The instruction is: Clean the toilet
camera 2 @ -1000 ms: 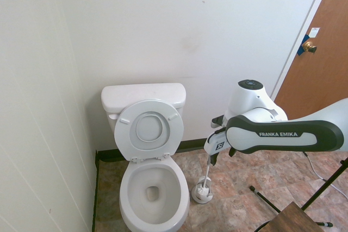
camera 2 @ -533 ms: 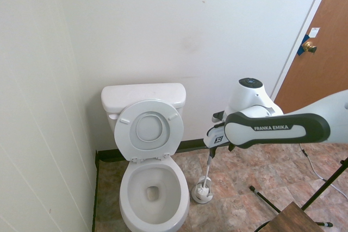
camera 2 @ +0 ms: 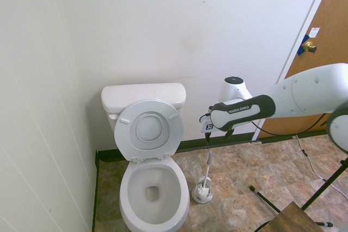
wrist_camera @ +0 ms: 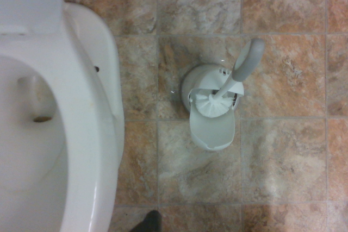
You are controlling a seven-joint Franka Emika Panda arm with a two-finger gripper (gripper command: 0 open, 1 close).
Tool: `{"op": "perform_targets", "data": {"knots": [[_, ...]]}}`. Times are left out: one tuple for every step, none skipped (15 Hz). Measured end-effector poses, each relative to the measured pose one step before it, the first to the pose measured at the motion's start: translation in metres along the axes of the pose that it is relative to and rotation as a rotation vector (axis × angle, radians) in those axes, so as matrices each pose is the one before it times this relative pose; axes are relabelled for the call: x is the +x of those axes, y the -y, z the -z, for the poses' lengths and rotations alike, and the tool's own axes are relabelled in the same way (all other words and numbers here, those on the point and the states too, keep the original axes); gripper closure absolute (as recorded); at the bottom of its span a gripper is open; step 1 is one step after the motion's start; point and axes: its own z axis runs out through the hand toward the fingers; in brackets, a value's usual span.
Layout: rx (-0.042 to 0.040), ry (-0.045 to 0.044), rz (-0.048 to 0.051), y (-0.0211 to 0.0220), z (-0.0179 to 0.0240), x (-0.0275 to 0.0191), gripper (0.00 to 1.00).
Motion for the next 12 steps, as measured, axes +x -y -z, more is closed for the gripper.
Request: {"op": "perform_targets", "data": {"knots": [[-0.01268,0.00885,-0.0207,0.0055,-0.01807,0.01064,0.0],[-0.00958,0.00983,-0.01822,0.00542,-0.01648,0.00831,0.0],[-0.00824,0.00989,-0.01595,0.0057,-0.0162,0.00721,0.0],[-0.0055,0.00897,-0.0149,0.00579,-0.01538,0.00737,0.0],[-0.00429,0.00892,-0.01308,0.00459,-0.01469,0.00746,0.0],[-0.002,0.00771,-0.01379,0.00471,-0.01391,0.0082,0.0],[-0.00153,0.00734,-0.01017,0.00447,-0.01404,0.0078,0.0],[0.00254,0.00877,-0.00849,0.00551,-0.01321,0.00741,0.0],[0.004,0.00654,-0.01232,0.00559,-0.01175,0.0084,0.0],[0.00043,0.00564,-0.01428,0.00508,-0.01277,0.00913,0.0],[-0.00379,0.007,-0.01273,0.00475,-0.01448,0.00889,0.0],[-0.008,0.00644,-0.00963,0.00381,-0.01349,0.00854,0.0]]}}
